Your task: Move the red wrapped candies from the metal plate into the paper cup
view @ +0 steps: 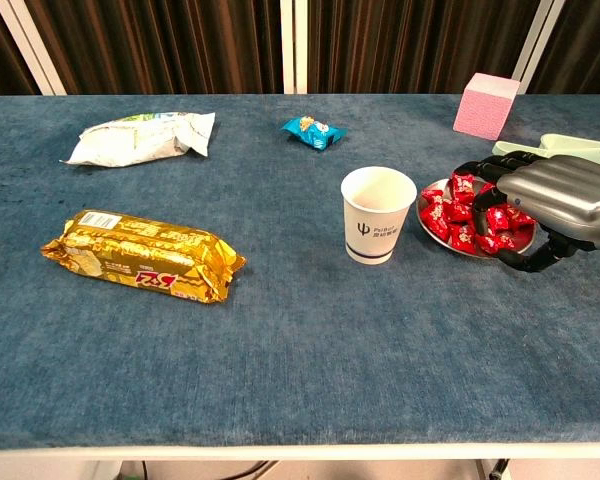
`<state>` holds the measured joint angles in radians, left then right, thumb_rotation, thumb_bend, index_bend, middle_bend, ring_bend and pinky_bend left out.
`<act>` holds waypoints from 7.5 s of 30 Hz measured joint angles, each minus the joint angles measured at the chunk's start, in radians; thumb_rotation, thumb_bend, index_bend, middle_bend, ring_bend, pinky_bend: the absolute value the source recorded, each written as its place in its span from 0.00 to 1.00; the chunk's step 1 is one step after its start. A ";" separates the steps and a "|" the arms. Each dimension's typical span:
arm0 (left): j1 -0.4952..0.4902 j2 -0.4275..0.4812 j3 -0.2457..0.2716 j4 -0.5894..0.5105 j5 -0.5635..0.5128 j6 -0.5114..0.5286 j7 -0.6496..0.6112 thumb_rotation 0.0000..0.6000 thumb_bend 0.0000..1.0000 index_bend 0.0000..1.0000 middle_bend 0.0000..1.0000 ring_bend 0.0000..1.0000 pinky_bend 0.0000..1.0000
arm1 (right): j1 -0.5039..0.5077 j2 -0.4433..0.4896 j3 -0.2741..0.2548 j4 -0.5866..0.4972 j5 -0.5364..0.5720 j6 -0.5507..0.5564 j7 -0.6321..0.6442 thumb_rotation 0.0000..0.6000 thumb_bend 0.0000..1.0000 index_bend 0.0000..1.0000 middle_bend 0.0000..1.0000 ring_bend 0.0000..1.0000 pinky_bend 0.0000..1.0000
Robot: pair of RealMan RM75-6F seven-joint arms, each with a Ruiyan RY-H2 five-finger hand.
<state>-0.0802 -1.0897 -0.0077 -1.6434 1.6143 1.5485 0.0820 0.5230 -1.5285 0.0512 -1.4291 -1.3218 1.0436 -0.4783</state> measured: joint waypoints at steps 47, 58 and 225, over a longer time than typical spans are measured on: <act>0.007 0.001 0.007 0.008 0.019 0.015 -0.009 1.00 0.18 0.18 0.15 0.06 0.20 | 0.073 -0.014 0.069 -0.086 -0.191 0.151 0.158 1.00 0.22 0.01 0.00 0.00 0.00; -0.004 -0.002 0.007 0.004 0.013 -0.011 0.007 1.00 0.18 0.18 0.15 0.06 0.20 | 0.013 0.044 0.046 -0.037 0.057 0.043 0.057 1.00 0.22 0.21 0.00 0.00 0.00; -0.009 -0.007 0.003 0.002 0.002 -0.016 0.019 1.00 0.18 0.18 0.15 0.06 0.20 | 0.078 0.116 0.054 -0.155 0.013 0.083 -0.040 1.00 0.39 0.64 0.05 0.00 0.00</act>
<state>-0.0893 -1.0963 -0.0044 -1.6418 1.6163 1.5323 0.1011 0.6010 -1.4125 0.1052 -1.5844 -1.3084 1.1267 -0.5179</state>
